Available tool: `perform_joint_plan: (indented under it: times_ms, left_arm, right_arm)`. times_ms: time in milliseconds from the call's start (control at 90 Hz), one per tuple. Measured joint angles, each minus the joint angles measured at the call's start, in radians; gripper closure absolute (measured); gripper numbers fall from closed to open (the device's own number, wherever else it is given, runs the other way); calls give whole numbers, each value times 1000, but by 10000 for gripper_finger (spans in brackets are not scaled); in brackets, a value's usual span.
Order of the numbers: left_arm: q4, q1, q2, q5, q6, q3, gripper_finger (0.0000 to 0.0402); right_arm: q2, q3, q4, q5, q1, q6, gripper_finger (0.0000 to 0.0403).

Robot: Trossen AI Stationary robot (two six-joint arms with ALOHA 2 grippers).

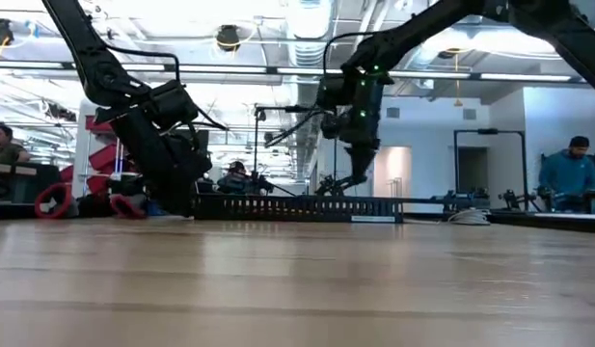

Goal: Ziptie cables
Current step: Close the black cable duct

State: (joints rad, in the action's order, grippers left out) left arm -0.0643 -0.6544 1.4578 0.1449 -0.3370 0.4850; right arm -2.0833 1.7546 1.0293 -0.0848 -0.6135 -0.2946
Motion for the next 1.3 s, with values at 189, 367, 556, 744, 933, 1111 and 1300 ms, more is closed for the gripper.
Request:
perform_joint_plan:
  times_ms: [189,367,556,744,933,1111,1300]
  left_arm:
    - [1,0,0,3,-4,-1,401]
    - [-5,-1,0,-9,-5,-2,401]
    - [-9,-3,0,-5,-7,-4,401]
    - [-22,-3,0,-10,-7,-5,401]
    - [-27,-3,0,-14,-3,-6,401]
    - [-25,-3,0,-16,0,-6,401]
    - [-52,2,-1,-42,2,2,401]
  right_arm:
    - [3,-100,-26,-7,-18,32,403]
    - [10,-161,-115,41,-2,25,403]
    - [8,-166,-158,86,7,23,403]
    - [6,-168,-182,119,8,21,403]
    - [4,-168,-235,184,7,20,403]
    - [3,-155,-254,217,8,-18,403]
    - [-5,-89,-241,289,11,-65,403]
